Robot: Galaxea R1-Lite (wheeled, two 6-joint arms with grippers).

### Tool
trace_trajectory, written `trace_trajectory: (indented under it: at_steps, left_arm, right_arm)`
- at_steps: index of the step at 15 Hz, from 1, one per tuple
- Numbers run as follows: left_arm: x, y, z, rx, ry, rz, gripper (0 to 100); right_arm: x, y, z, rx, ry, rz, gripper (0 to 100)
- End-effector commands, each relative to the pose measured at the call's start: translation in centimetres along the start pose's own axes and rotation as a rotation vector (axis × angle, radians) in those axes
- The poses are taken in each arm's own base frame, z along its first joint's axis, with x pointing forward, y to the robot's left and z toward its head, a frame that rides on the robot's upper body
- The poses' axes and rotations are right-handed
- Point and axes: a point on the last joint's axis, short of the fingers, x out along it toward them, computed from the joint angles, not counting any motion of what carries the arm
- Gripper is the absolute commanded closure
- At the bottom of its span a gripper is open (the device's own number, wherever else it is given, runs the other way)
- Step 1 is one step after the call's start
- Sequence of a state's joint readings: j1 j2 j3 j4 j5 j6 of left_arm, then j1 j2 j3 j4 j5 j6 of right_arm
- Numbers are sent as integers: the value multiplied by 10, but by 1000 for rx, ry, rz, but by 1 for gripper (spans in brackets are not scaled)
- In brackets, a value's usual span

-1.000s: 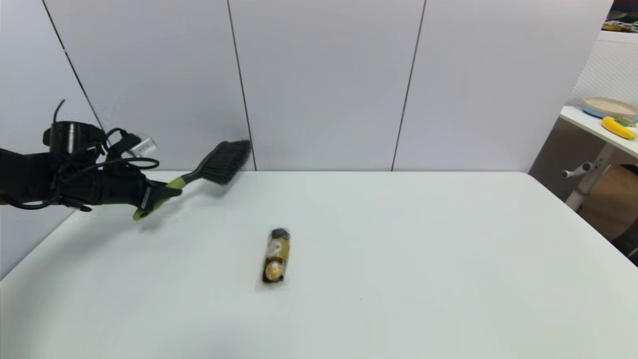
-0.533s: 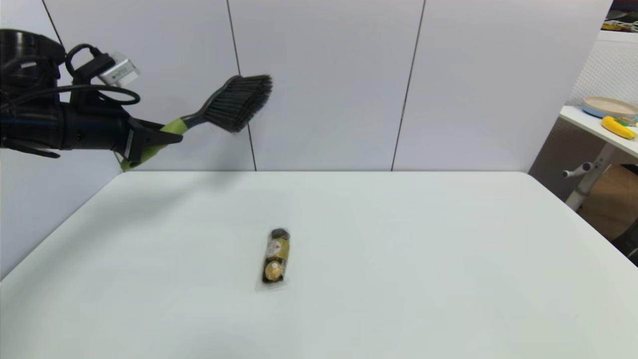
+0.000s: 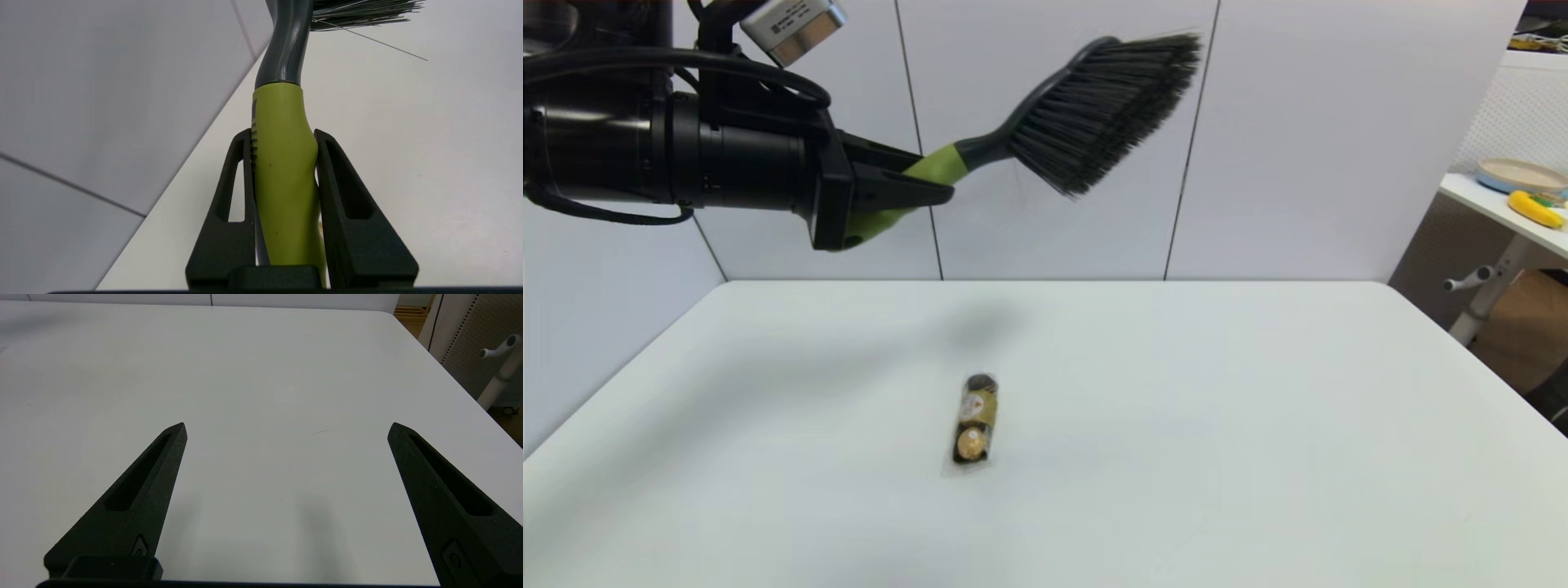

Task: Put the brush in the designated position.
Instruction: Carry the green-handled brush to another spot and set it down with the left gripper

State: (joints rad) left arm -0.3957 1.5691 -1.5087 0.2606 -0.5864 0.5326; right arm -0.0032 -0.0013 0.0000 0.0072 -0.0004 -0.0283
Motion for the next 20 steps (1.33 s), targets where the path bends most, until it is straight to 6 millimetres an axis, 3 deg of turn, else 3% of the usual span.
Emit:
trace_trajectory:
  at_steps: [1,4,6,10,13,17,20]
  left_arm:
    - [8,-60,32,40,-37,-188,100]
    - [23,-86,38,-43,48,-116,100]
    - [33,-100,40,-199,115,-12,100]
    - [63,-110,26,-507,242,300,100]
    - [86,-129,12,-802,259,570,100]
    - [110,-179,-17,-1066,356,631,100]
    - [120,-202,-28,-1117,423,640,100]
  right_arm:
    - [0,0,0,-1,3,1,0]
    - [0,0,0,-1,3,1,0]
    - [0,0,0,-1,3,1,0]
    - [0,0,0,-1,3,1,0]
    - [0,0,0,-1,3,1,0]
    - [0,0,0,-1,3,1,0]
    - [0,0,0,-1,3,1,0]
